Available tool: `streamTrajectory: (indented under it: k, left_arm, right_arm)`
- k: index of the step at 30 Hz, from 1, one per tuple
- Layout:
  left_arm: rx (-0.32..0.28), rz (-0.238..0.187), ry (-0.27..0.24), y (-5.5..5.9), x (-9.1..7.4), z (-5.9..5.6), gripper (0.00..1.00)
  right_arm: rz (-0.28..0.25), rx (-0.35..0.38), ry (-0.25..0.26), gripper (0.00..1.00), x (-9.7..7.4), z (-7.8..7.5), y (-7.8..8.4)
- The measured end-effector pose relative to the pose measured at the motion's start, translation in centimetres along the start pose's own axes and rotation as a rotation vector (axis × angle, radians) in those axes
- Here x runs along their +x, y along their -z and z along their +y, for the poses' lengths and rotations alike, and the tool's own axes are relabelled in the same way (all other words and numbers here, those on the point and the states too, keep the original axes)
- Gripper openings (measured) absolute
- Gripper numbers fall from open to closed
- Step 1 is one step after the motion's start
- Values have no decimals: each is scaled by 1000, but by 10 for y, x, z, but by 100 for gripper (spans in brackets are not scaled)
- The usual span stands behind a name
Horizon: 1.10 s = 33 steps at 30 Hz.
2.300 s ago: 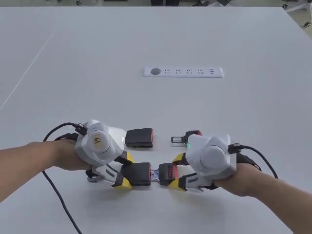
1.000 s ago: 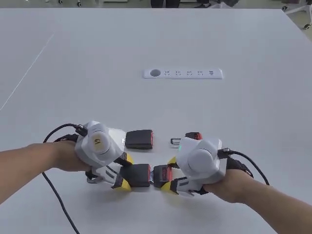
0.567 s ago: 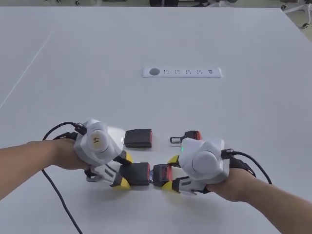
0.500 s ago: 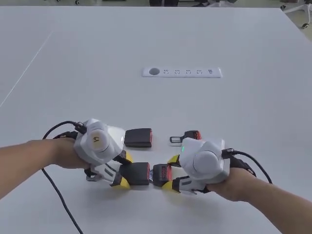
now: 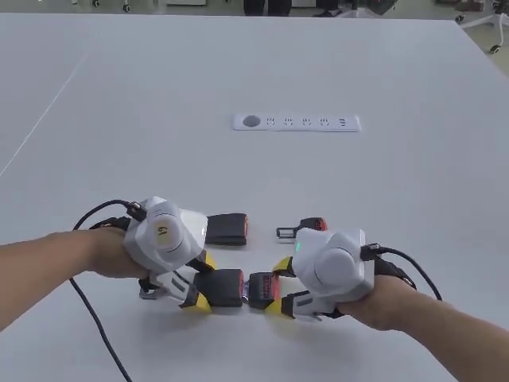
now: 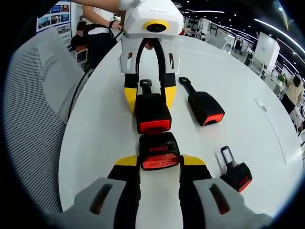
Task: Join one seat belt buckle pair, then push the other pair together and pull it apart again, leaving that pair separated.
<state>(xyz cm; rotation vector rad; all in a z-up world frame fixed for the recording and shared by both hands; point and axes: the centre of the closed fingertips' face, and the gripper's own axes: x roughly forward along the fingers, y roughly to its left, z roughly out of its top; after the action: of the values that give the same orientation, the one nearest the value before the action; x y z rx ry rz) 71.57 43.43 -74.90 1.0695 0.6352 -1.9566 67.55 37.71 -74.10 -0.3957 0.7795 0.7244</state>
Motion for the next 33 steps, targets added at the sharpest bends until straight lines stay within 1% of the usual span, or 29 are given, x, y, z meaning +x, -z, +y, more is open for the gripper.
streamTrajectory:
  k: [4, 7, 8, 11, 17, 20, 21, 26, 29, 30, 32, 33]
  left_arm:
    - [11, 7, 6, 0, 0, 0, 33]
    - [-1, -6, 7, 1, -1, 0, 33]
    - [-4, -10, 8, 0, -1, 0, 33]
    - [-5, -2, 9, 0, 0, 0, 33]
    - [5, 10, 2, 0, 0, -1, 34]
    - [-9, 4, 0, 0, 0, -1, 34]
    - [-9, 4, 1, 0, 0, -1, 34]
    - [2, 15, -1, 0, 0, -1, 34]
    - [-6, 18, -4, -1, 0, -1, 34]
    - [-7, 20, -7, -1, 0, 0, 34]
    - [-5, 27, -12, 0, -1, 0, 37]
    - [-15, 30, -15, 1, -1, 0, 40]
  right_arm:
    - [-5, -12, -5, 28, -1, 0, 0]
    - [-11, -16, -11, 28, -2, 0, 1]
    - [-13, -29, -11, 28, -2, 0, 1]
    - [-17, -16, -8, 28, -2, 0, 1]
    - [-6, -20, -11, 30, -2, 1, 1]
    - [1, -38, -6, 30, -2, 1, 1]
    - [2, -35, -4, 31, -2, 1, 1]
    - [10, -45, 2, 31, -1, 0, 1]
    - [13, -52, 2, 33, -1, 1, 1]
    - [13, -73, -2, 34, -1, 3, 0]
    - [19, -87, -6, 36, -1, 4, 1]
    - [17, -88, -7, 37, -1, 4, 0]
